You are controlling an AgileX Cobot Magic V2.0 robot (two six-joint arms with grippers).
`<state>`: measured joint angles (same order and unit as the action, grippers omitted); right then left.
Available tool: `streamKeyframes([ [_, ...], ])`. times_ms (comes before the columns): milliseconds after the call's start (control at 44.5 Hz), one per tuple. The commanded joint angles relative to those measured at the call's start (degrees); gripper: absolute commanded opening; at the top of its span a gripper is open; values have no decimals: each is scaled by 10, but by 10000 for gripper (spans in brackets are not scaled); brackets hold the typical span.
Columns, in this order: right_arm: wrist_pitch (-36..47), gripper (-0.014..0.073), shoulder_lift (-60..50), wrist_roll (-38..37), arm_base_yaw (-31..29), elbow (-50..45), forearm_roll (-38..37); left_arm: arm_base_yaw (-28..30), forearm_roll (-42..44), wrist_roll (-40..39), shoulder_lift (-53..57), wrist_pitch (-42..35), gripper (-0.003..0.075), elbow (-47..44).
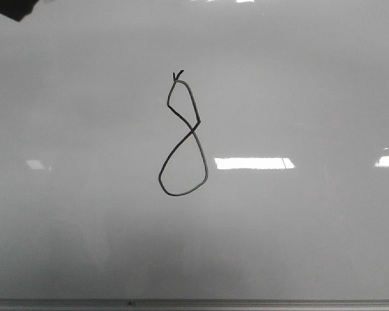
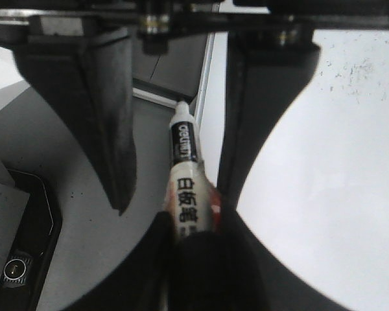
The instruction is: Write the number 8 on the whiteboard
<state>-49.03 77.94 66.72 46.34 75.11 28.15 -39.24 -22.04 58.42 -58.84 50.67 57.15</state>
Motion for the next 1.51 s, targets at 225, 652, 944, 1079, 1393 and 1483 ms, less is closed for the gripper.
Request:
streamKeyframes([
  [225,30,-58,-19,5,0,18,9,-4,-17,-6,2,-28,141,20],
  [652,45,494,-19,-31,0,18,16,-4,-13,-7,2,-28,-19,20],
  [944,110,559,-53,-117,-67,10,16,62,-13,-60,1,-37,-19,-21],
  [1079,130,550,-105,-158,-135,-57,16,135,-23,-126,1,-89,-19,-56],
  [1393,311,367,-326,-376,-306,-351,17,320,-115,-212,1,-241,-19,-136],
  [1483,341,270,-394,-403,-349,-426,17,353,-148,-212,1,-291,-19,-166],
])
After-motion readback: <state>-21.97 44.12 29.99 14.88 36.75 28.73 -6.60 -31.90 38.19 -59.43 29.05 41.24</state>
